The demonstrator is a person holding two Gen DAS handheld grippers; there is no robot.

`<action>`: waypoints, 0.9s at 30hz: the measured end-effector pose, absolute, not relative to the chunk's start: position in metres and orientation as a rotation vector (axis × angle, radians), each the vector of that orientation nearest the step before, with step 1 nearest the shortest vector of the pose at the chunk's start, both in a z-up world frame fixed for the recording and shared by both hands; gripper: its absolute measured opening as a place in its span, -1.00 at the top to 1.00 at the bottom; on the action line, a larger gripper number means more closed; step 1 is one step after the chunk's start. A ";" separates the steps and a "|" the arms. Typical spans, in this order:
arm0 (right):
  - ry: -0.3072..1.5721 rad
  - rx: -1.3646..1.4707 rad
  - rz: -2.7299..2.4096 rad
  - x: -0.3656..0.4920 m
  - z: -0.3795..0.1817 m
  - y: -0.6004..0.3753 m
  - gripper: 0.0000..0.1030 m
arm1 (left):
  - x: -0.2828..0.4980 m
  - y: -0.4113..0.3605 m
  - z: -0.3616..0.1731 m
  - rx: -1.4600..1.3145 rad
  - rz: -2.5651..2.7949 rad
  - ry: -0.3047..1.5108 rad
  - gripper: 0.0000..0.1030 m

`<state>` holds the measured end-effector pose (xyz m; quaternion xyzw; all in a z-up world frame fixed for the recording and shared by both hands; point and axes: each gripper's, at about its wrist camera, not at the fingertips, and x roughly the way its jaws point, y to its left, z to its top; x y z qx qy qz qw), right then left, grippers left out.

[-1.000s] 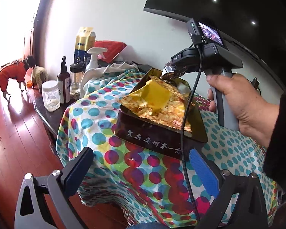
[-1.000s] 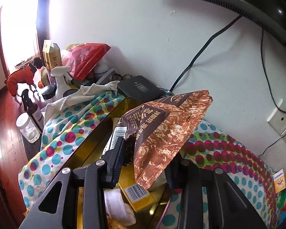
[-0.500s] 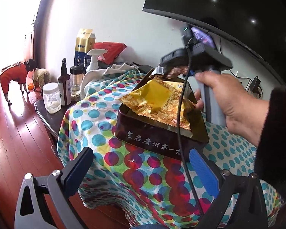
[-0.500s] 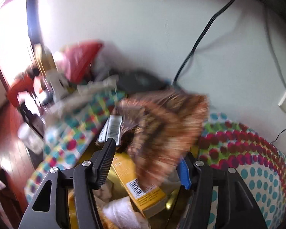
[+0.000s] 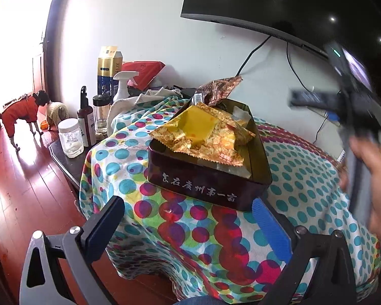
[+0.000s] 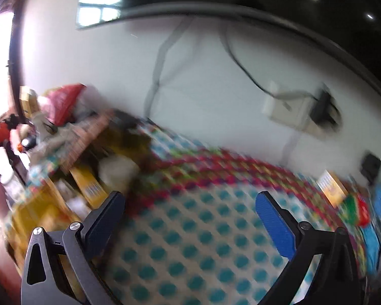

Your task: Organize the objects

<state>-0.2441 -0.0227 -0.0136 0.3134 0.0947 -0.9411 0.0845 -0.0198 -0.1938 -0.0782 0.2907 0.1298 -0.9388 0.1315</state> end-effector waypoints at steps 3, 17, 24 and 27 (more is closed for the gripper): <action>0.220 0.969 -2.834 -0.220 -0.025 0.017 -1.00 | -0.018 -0.186 -0.076 0.849 -2.713 0.325 -1.00; 0.303 0.917 -2.835 -0.096 -0.008 0.010 -1.00 | 0.035 -0.149 0.001 0.763 -2.631 0.138 -1.00; 0.258 0.838 -2.832 -0.052 0.020 0.024 -1.00 | 0.069 -0.137 0.029 0.709 -2.637 0.205 -1.00; 0.238 0.803 -2.836 -0.041 0.030 0.034 -1.00 | 0.074 -0.138 0.034 0.713 -2.617 0.234 -1.00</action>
